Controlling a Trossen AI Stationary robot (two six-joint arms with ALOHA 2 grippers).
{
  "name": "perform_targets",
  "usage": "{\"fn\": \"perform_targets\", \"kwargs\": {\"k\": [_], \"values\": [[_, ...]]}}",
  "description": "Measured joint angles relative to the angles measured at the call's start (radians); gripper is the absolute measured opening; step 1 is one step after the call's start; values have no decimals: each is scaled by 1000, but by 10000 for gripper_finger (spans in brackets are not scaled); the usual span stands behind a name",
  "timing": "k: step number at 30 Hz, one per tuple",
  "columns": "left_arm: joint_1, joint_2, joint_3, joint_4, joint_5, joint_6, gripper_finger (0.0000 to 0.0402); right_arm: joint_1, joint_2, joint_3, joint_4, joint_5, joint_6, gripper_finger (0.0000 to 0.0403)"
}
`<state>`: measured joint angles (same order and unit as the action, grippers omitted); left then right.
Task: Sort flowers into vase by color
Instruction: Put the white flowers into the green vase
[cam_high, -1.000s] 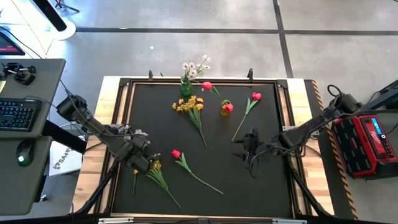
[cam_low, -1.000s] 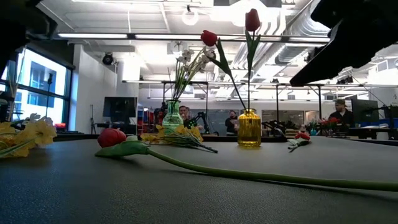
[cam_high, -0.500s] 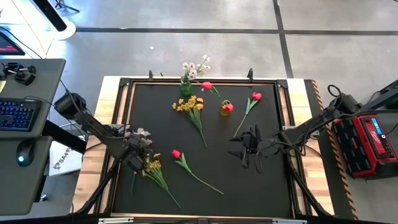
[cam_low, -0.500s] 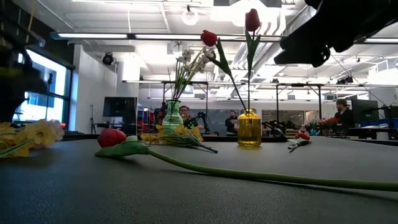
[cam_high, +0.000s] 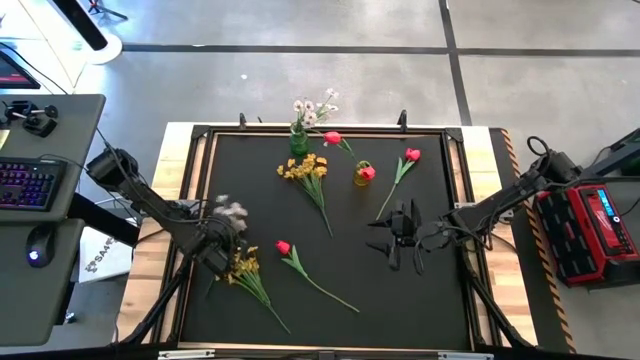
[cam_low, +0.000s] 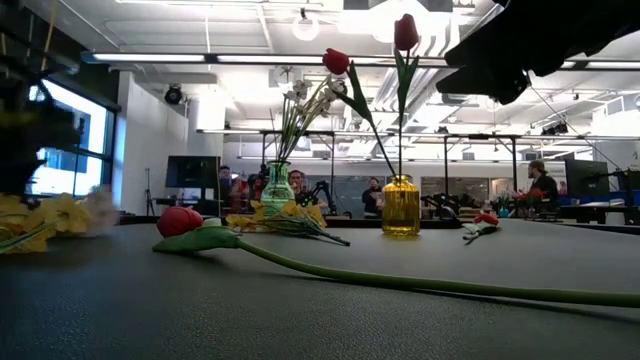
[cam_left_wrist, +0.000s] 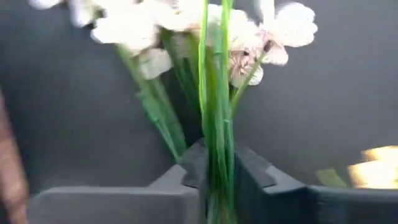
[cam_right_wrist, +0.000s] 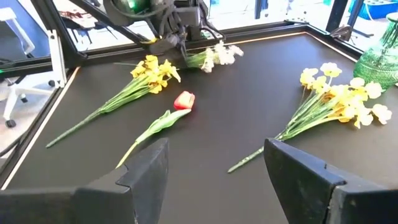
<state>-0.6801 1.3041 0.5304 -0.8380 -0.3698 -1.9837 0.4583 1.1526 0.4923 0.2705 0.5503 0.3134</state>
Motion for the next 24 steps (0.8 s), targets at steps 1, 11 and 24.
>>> {"fn": "perform_targets", "kwargs": {"k": [1,11,24], "values": [[0,-1,15,-6,-37,16,16,0,0,0,0,0,1,248],[95,-26,137,-95,-492,285,3,0,0,0,5,0,2,248],[294,-430,136,452,-693,1328,1,-37,67,0,91,-26,-88,247]]}}
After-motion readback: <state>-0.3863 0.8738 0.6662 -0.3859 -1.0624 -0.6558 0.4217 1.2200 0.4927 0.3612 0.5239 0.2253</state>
